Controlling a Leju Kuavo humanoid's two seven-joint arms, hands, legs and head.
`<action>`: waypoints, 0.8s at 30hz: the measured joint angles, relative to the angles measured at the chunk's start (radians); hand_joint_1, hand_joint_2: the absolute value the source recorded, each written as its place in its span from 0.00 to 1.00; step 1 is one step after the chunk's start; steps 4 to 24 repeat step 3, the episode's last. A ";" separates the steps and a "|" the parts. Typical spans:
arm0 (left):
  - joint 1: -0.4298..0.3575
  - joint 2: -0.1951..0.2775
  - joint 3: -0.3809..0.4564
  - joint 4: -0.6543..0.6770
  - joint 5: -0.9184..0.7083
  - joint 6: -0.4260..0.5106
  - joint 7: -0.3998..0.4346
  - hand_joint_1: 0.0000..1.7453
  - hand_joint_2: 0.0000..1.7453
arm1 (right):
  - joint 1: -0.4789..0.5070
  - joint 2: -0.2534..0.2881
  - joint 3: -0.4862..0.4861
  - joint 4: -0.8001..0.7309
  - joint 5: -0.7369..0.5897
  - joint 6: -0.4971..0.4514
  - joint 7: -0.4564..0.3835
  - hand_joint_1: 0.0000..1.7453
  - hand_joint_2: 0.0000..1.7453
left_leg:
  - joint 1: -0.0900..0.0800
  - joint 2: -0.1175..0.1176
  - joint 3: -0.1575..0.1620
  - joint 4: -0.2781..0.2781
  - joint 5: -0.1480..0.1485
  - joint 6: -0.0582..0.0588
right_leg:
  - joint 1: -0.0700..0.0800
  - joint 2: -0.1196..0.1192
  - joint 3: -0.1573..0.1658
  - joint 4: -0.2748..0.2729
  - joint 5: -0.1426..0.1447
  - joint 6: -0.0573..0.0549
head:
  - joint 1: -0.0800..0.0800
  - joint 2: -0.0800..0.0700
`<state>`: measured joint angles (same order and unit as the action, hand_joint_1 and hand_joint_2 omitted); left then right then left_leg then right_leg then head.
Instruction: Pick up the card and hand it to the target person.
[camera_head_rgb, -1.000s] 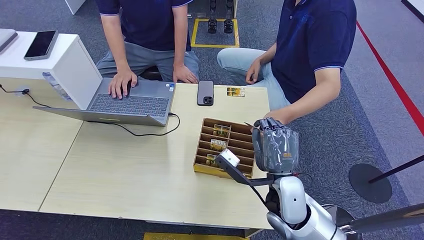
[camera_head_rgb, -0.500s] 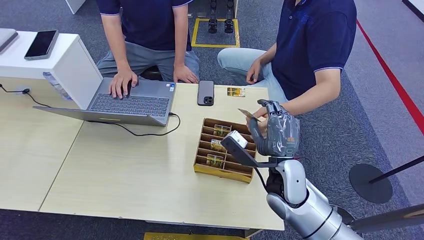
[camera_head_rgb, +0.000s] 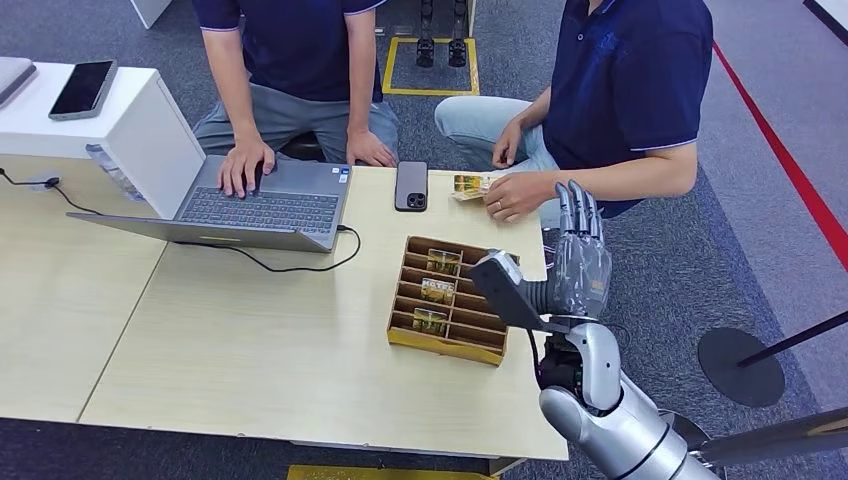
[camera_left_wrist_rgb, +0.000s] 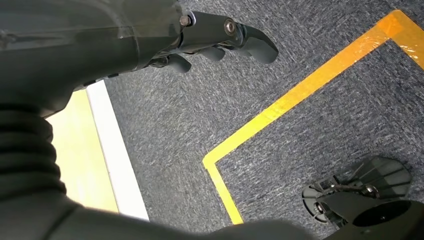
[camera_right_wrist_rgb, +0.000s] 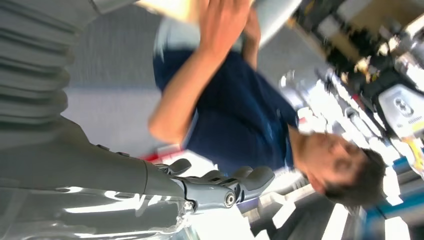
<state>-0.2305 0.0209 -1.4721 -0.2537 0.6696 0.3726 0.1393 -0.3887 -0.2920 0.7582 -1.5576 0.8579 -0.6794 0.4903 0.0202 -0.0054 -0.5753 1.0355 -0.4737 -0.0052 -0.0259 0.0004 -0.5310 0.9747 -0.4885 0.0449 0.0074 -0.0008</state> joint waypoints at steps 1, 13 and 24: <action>0.002 0.000 0.000 0.000 0.003 0.003 -0.004 0.00 0.00 | 0.007 -0.005 -0.006 -0.007 -0.102 -0.004 -0.043 0.00 1.00 | 0.000 0.000 0.000 0.000 0.000 0.000 | 0.000 0.000 0.000 0.000 0.000 0.000 | 0.000 0.000; 0.005 0.001 0.002 0.000 0.009 0.008 -0.012 0.00 0.00 | 0.018 -0.014 -0.016 -0.017 -0.275 -0.002 -0.120 0.00 1.00 | 0.000 0.000 0.000 0.000 0.000 0.000 | 0.000 0.000 0.000 0.000 0.000 0.000 | 0.000 0.000; 0.005 0.001 0.002 0.000 0.009 0.008 -0.012 0.00 0.00 | 0.018 -0.014 -0.016 -0.017 -0.275 -0.002 -0.120 0.00 1.00 | 0.000 0.000 0.000 0.000 0.000 0.000 | 0.000 0.000 0.000 0.000 0.000 0.000 | 0.000 0.000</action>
